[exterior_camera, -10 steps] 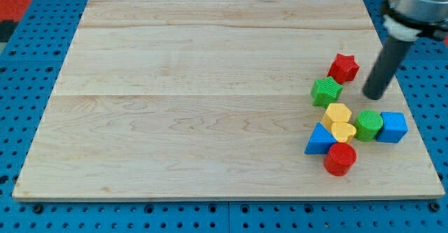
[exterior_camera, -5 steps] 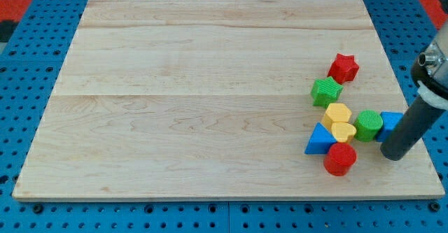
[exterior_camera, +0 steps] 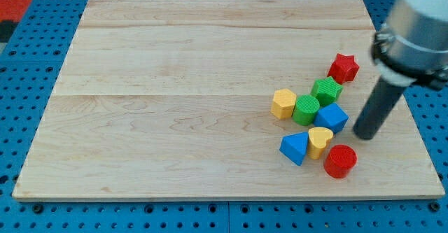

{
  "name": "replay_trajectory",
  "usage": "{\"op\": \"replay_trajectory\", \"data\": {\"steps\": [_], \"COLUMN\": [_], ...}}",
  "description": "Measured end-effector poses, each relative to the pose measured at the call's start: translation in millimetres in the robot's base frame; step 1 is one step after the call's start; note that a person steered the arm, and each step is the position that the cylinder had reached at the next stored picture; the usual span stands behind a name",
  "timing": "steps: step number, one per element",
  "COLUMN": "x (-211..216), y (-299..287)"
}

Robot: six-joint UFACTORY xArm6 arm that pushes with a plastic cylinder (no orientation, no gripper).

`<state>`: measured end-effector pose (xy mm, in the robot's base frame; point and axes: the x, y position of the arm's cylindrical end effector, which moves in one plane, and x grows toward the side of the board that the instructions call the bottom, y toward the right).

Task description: Move the group of blocks towards the bottom center

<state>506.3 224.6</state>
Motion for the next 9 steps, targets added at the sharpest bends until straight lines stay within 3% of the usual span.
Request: {"op": "replay_trajectory", "data": {"steps": [1,2,6,8,9], "x": [-50,-76,-167,-167,-211], "y": [30,-3,-3,-97,-110]}}
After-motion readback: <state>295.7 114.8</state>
